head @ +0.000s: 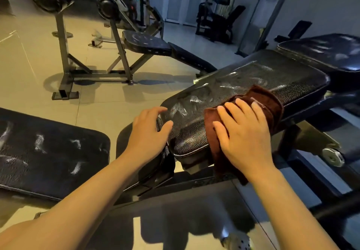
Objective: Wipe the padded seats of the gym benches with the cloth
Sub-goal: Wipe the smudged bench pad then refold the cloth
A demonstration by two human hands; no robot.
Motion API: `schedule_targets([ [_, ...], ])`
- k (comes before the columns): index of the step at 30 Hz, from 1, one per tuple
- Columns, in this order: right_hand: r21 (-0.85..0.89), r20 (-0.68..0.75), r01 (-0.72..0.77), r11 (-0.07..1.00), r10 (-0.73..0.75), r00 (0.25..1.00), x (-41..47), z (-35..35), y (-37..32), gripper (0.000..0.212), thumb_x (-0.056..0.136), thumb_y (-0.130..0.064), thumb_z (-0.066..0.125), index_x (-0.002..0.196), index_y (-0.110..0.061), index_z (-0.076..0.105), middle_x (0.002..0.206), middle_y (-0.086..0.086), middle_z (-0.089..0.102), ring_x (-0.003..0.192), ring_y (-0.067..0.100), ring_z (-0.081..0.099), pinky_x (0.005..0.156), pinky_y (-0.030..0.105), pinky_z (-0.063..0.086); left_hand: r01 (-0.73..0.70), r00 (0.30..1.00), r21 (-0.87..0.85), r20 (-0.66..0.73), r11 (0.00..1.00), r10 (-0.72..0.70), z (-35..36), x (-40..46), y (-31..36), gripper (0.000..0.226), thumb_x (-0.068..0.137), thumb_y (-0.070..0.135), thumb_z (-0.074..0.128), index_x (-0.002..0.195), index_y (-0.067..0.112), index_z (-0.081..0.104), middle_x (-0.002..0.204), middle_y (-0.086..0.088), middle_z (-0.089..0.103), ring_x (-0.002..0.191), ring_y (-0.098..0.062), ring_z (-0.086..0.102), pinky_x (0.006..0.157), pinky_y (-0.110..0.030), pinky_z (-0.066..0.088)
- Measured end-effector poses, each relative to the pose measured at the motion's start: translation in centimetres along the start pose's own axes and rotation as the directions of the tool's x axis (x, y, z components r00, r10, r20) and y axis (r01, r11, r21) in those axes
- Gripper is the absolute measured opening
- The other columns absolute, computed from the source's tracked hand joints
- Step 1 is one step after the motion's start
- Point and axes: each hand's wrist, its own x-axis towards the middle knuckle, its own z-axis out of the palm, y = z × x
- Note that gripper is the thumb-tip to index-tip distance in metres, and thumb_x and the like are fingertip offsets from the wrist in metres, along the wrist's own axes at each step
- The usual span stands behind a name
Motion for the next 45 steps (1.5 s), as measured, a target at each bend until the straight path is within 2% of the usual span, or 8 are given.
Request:
schedule_targets([
  [5, 0.014, 0.291, 0.148, 0.989, -0.146, 0.946, -1.7, 0.1, -5.0, 0.052, 0.096, -0.043, 0.034, 0.134, -0.018, 0.058, 0.142, 0.012, 0.053, 0.135, 0.034, 0.043, 0.114, 0.057, 0.022, -0.083, 0.995, 0.022, -0.051, 0.996, 0.084, -0.5, -0.2, -0.3, 0.035, 0.097, 0.023, 0.053, 0.132, 0.024, 0.053, 0.134, 0.0, 0.048, 0.13, -0.019, 0.036, 0.095, -0.022, 0.023],
  [11, 0.115, 0.327, 0.207, 0.972, -0.233, 0.916, -1.7, 1.2, -5.8, 0.054, 0.097, -0.046, 0.032, 0.134, -0.017, 0.06, 0.141, 0.008, 0.055, 0.134, 0.029, 0.047, 0.114, 0.049, 0.032, -0.049, 0.983, -0.012, -0.18, 0.999, 0.046, 0.0, 0.5, 0.2, 0.029, 0.097, 0.019, 0.053, 0.126, 0.023, 0.056, 0.13, 0.003, 0.046, 0.128, -0.014, 0.038, 0.099, -0.022, 0.024],
  [17, 0.006, 0.365, 0.089, 0.996, -0.085, 0.927, 2.3, -0.7, 0.9, 0.061, 0.095, -0.052, 0.029, 0.132, -0.015, 0.061, 0.137, 0.008, 0.058, 0.129, 0.027, 0.052, 0.112, 0.042, 0.029, -0.102, 0.981, -0.017, -0.165, 0.995, 0.098, 0.3, 0.7, 1.2, 0.025, 0.096, 0.018, 0.055, 0.12, 0.02, 0.059, 0.113, 0.009, 0.054, 0.105, -0.006, 0.05, 0.089, -0.025, 0.037],
  [28, -0.272, 0.46, -0.149, 0.951, 0.264, 0.848, 6.9, -3.3, 7.6, 0.059, 0.102, -0.049, 0.02, 0.156, -0.023, 0.02, 0.163, 0.003, 0.015, 0.15, 0.023, 0.013, 0.122, 0.045, 0.002, -0.068, 0.978, -0.197, -0.207, 0.978, 0.027, -0.4, -0.7, 3.7, 0.018, 0.095, 0.015, 0.054, 0.1, 0.029, 0.064, 0.094, 0.02, 0.064, 0.095, -0.009, 0.061, 0.083, -0.028, 0.044],
  [33, -0.044, 0.487, 0.03, 0.999, -0.004, 0.874, 4.1, -2.3, 1.0, 0.073, 0.091, -0.047, 0.002, 0.151, -0.019, 0.033, 0.159, 0.008, 0.029, 0.147, 0.028, 0.023, 0.12, 0.046, 0.008, -0.095, 0.979, -0.203, -0.195, 0.975, 0.055, 0.7, -0.8, 4.4, 0.021, 0.097, 0.015, 0.052, 0.104, 0.034, 0.058, 0.094, 0.027, 0.057, 0.096, -0.006, 0.058, 0.082, -0.023, 0.04],
  [37, 0.12, 0.553, 0.177, 0.977, -0.214, 0.805, 2.3, -1.3, -2.3, 0.081, 0.086, -0.053, 0.0, 0.151, -0.02, 0.035, 0.158, 0.007, 0.03, 0.146, 0.028, 0.026, 0.12, 0.044, 0.014, -0.092, 0.98, -0.186, -0.19, 0.978, 0.056, 1.4, -0.7, 4.3, 0.021, 0.099, 0.017, 0.049, 0.109, 0.034, 0.055, 0.098, 0.024, 0.055, 0.1, -0.004, 0.055, 0.084, -0.02, 0.04],
  [40, 0.128, 0.494, 0.071, 0.989, -0.125, 0.86, 2.0, -1.6, -0.7, 0.068, 0.091, -0.058, 0.026, 0.133, -0.016, 0.06, 0.136, 0.007, 0.059, 0.124, 0.027, 0.055, 0.102, 0.04, 0.044, -0.061, 0.983, -0.145, -0.183, 0.988, 0.034, 1.9, -0.5, 3.8, 0.021, 0.098, 0.018, 0.049, 0.111, 0.034, 0.056, 0.102, 0.019, 0.058, 0.102, -0.007, 0.056, 0.09, -0.03, 0.044],
  [45, -0.068, 0.393, -0.044, 0.997, 0.068, 0.917, 4.0, -3.8, 6.4, 0.068, 0.094, -0.058, 0.023, 0.138, -0.015, 0.052, 0.14, 0.008, 0.055, 0.123, 0.026, 0.053, 0.099, 0.039, 0.042, -0.036, 0.978, -0.105, -0.207, 0.994, 0.013, 1.9, 0.0, 2.7, 0.021, 0.098, 0.017, 0.052, 0.112, 0.031, 0.058, 0.106, 0.01, 0.062, 0.105, -0.016, 0.059, 0.093, -0.041, 0.047],
])
